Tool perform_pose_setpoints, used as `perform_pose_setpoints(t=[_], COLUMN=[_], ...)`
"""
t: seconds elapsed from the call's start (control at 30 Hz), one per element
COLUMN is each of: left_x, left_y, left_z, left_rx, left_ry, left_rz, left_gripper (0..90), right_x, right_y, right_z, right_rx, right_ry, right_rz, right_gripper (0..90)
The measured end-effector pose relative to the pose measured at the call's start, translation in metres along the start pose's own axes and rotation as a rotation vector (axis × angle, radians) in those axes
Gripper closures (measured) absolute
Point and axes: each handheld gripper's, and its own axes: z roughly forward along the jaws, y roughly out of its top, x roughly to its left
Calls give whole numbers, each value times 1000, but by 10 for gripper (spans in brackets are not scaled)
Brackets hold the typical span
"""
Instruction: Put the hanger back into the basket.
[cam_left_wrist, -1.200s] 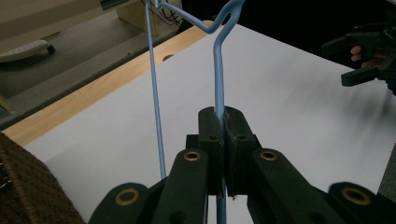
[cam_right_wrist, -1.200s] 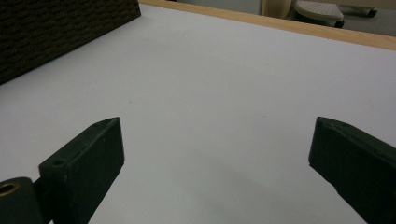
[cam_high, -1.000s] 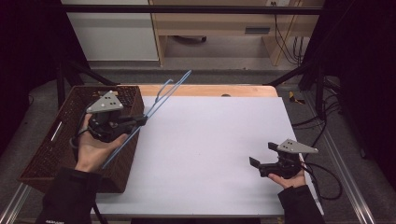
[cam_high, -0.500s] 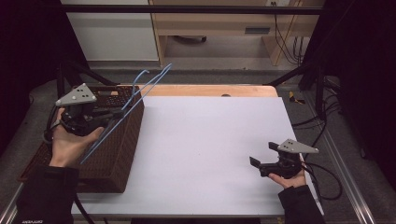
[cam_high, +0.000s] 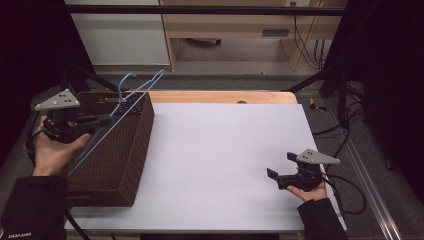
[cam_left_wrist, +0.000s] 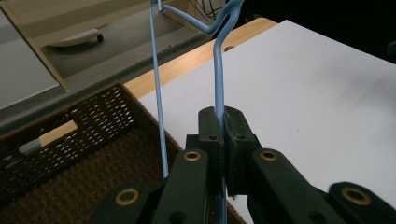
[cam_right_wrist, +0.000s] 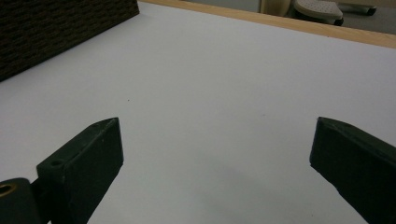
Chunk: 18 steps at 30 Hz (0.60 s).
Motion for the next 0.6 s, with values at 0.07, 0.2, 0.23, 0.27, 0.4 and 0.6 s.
perform_pose_setpoints(t=[0.07,0.2,0.23,0.27,0.4,0.6], left_x=[5,15,17,19,27,35], left_y=[-5,-13,-15,-16,-23,-31], left_z=[-2,-6,-8,-9,-12,-13], left_rx=[5,20,17,18,35,52], left_ry=[6,26,31,32,37,43], left_rz=[-4,-15,-22,-27,-28,-34], left_gripper=[874,874,874,874,874,874], right_x=[0,0,0,0,0,0], right_y=[0,0,0,0,0,-1], right_z=[0,0,1,1,1,2], right_rx=[1,4,5,5,7,10], right_ry=[-2,-1,-1,-1,-2,0], right_rz=[3,2,0,0,-3,-1], right_gripper=[31,31,31,32,31,31])
